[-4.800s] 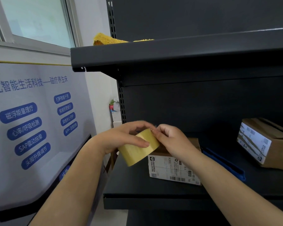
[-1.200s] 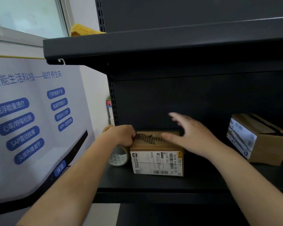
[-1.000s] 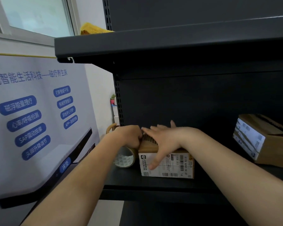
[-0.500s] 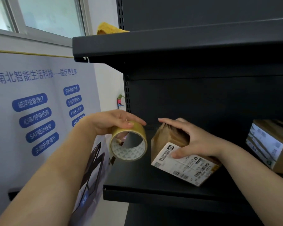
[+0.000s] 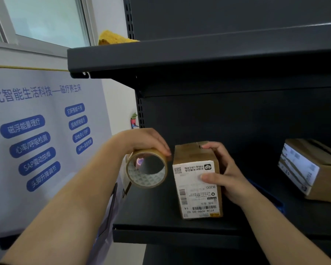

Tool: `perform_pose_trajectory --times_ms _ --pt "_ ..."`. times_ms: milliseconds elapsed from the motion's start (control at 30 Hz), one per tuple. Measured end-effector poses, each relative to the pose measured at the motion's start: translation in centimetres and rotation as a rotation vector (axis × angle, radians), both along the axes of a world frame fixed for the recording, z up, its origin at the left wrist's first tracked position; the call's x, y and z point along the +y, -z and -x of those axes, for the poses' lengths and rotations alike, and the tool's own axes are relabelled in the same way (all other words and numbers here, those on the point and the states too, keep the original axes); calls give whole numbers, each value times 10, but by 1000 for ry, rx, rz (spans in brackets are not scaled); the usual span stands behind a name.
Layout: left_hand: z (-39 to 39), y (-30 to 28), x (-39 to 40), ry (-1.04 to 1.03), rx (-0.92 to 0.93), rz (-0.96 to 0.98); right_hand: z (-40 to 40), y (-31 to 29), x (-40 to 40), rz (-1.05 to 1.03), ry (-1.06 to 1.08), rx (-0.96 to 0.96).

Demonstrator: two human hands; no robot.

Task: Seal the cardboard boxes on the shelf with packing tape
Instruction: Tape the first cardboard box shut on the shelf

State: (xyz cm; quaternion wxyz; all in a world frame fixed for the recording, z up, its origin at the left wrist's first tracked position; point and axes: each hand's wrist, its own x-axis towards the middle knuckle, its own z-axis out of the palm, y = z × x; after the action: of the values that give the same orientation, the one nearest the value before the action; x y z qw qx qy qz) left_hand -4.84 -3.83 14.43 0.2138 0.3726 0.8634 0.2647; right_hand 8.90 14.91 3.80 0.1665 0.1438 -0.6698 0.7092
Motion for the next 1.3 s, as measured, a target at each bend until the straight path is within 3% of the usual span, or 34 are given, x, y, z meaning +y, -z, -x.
perform_pose_trajectory --times_ms 67,133,233,333,433,500,567,667,767,933,1100,1233,1300 --pt "-2 1 10 -4 11 1 -6 2 6 10 7 -44" --pt "-5 0 17 -4 24 12 -15 -10 14 -118 15 -145" --pt "-7 -3 22 -10 88 49 -28 -53 18 -725 144 -292" --pt "-9 -4 26 0 148 64 -26 -95 -6 -1427 448 -121" --pt "-13 -3 28 -12 181 67 -13 -103 -49 -1852 466 46" --pt "-15 -2 28 -19 211 62 -5 -94 -66 -1993 493 69" --pt "-14 1 26 -2 224 48 0 -81 -67 -1929 531 22" --pt "-11 8 25 30 185 0 4 -64 -61 -1664 615 -83" --pt "-2 17 16 86 128 -100 7 -60 -57 -1604 632 -101" --pt "21 36 -12 195 -398 -426 7 -64 -43 -1531 568 -213" --pt "26 27 -11 115 -301 -433 8 -65 -43 -1538 497 -228" --pt "26 39 -7 -24 35 -204 -2 -70 -27 -1369 516 -293" --pt "24 47 -5 -56 34 -204 -6 -70 -21 -1337 524 -278"
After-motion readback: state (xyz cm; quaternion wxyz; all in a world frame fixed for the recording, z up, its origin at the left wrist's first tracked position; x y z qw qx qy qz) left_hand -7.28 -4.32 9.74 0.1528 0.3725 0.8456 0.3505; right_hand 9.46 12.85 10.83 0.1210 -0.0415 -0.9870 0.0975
